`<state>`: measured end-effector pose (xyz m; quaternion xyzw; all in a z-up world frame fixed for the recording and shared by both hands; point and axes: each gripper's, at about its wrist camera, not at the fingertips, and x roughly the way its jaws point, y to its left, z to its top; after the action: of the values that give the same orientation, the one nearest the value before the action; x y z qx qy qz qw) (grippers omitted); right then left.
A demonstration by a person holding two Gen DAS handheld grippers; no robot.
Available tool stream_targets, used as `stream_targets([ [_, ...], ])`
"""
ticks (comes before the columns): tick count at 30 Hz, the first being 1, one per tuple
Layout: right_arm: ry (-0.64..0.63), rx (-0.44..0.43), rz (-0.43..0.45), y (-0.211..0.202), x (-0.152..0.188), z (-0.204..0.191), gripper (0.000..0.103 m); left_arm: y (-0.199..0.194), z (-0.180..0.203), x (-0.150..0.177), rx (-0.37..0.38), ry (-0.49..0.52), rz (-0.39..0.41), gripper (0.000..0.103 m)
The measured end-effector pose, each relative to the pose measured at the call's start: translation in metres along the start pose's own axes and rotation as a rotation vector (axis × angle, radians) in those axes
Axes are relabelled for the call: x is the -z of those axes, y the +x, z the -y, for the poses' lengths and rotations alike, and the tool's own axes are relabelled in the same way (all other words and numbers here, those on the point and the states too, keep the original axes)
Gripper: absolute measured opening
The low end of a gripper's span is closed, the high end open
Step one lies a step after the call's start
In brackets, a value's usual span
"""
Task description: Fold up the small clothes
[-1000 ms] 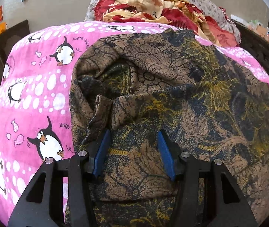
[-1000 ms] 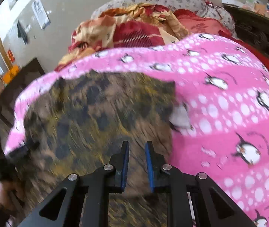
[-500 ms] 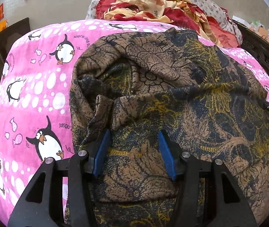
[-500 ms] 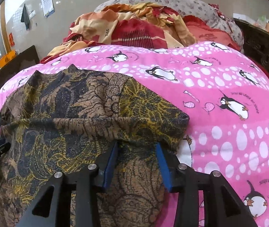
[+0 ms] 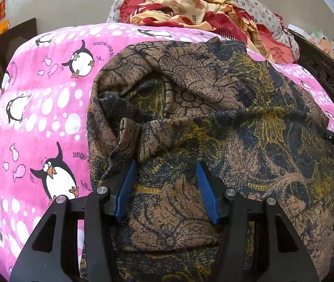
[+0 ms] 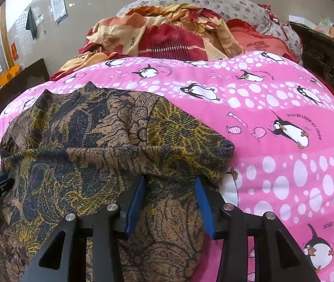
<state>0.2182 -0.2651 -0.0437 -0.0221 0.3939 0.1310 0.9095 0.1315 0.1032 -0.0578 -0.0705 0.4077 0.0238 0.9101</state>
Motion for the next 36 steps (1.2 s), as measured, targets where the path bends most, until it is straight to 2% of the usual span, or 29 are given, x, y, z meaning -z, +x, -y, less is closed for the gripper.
stream_targets([
  [1, -0.004, 0.023, 0.004, -0.005, -0.002, -0.003, 0.042, -0.001, 0.000, 0.000, 0.002, -0.001, 0.001, 0.053],
  [4, -0.031, 0.195, 0.037, -0.038, -0.005, -0.025, 0.042, -0.003, -0.003, 0.001, 0.022, -0.015, 0.007, 0.053],
  [6, -0.056, 0.146, 0.084, -0.066, 0.002, -0.049, 0.044, -0.006, -0.005, 0.002, 0.040, -0.027, 0.014, 0.053],
  [8, -0.074, 0.074, 0.050, -0.073, 0.020, -0.071, 0.050, -0.008, -0.009, 0.003, 0.067, -0.047, 0.019, 0.053],
  [10, -0.092, 0.092, -0.024, -0.058, 0.043, -0.080, 0.061, -0.009, -0.011, 0.003, 0.079, -0.057, 0.019, 0.053],
  [11, -0.086, 0.112, -0.083, -0.042, 0.057, -0.078, 0.071, -0.010, -0.009, 0.003, 0.074, -0.050, 0.018, 0.053],
  [12, -0.076, 0.111, -0.057, -0.038, 0.067, -0.076, 0.072, -0.010, -0.007, 0.004, 0.069, -0.041, 0.017, 0.054],
  [13, -0.074, 0.101, -0.038, -0.041, 0.067, -0.075, 0.073, -0.011, -0.005, 0.004, 0.065, -0.033, 0.016, 0.055],
  [19, -0.091, 0.122, -0.048, -0.038, 0.066, -0.083, 0.076, -0.011, 0.003, 0.004, 0.054, -0.001, 0.006, 0.062],
  [21, -0.092, 0.122, -0.048, -0.037, 0.066, -0.081, 0.077, -0.009, 0.006, 0.003, 0.054, 0.022, -0.001, 0.070],
  [25, -0.094, 0.114, -0.048, -0.039, 0.065, -0.082, 0.078, -0.007, 0.012, 0.002, 0.038, 0.055, -0.015, 0.074],
  [27, -0.094, 0.108, -0.054, -0.038, 0.066, -0.082, 0.080, -0.006, 0.015, 0.001, 0.040, 0.069, -0.020, 0.081],
  [31, -0.072, 0.069, -0.049, -0.037, 0.066, -0.077, 0.083, -0.004, 0.019, 0.001, 0.029, 0.088, -0.028, 0.082],
  [33, -0.083, 0.081, -0.050, -0.037, 0.066, -0.079, 0.083, -0.002, 0.020, 0.001, 0.028, 0.097, -0.036, 0.086],
  [36, -0.088, 0.084, -0.062, -0.037, 0.065, -0.080, 0.083, -0.004, 0.023, -0.003, 0.017, 0.107, -0.064, 0.085],
])
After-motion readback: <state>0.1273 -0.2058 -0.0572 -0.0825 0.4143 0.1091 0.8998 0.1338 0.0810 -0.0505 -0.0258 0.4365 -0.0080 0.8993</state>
